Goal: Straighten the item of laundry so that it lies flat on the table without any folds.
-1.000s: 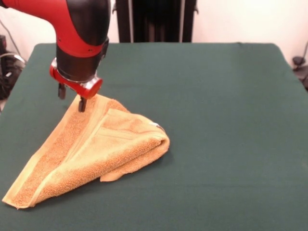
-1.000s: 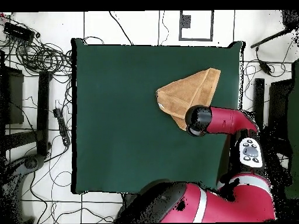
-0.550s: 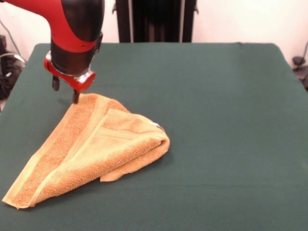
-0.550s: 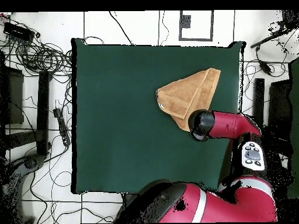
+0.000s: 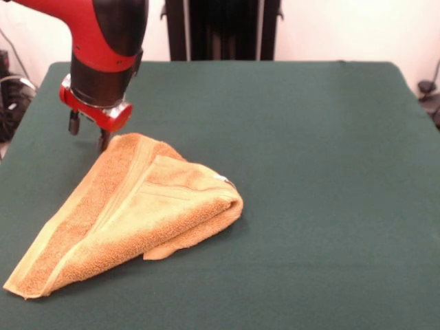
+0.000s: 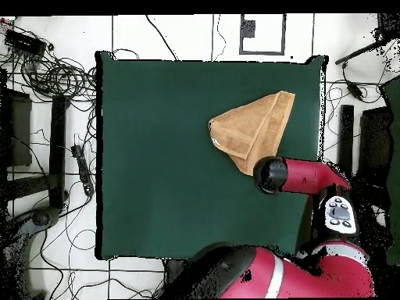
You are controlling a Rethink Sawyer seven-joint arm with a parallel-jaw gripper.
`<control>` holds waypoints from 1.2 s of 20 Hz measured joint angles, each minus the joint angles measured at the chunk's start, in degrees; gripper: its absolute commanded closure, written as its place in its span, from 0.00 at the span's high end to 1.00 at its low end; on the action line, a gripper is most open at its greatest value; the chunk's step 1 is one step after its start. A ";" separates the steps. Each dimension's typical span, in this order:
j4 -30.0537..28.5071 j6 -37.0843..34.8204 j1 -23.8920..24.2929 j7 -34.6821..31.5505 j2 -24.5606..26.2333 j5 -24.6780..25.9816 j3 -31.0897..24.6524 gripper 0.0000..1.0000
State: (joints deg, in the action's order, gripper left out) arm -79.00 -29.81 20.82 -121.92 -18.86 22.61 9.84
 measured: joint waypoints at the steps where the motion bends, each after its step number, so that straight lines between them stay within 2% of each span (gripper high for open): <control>1: -0.41 0.57 0.36 0.00 -0.23 0.00 -0.26 1.00; 7: -4.06 3.46 5.69 0.00 -2.67 0.01 -4.84 1.00; 11: -4.48 3.43 7.19 0.00 -3.05 0.04 -6.28 1.00; 24: -4.23 3.13 5.27 0.00 -3.32 2.05 -6.23 1.00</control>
State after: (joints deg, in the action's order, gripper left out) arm -83.22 -26.67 26.10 -121.92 -22.18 24.66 3.61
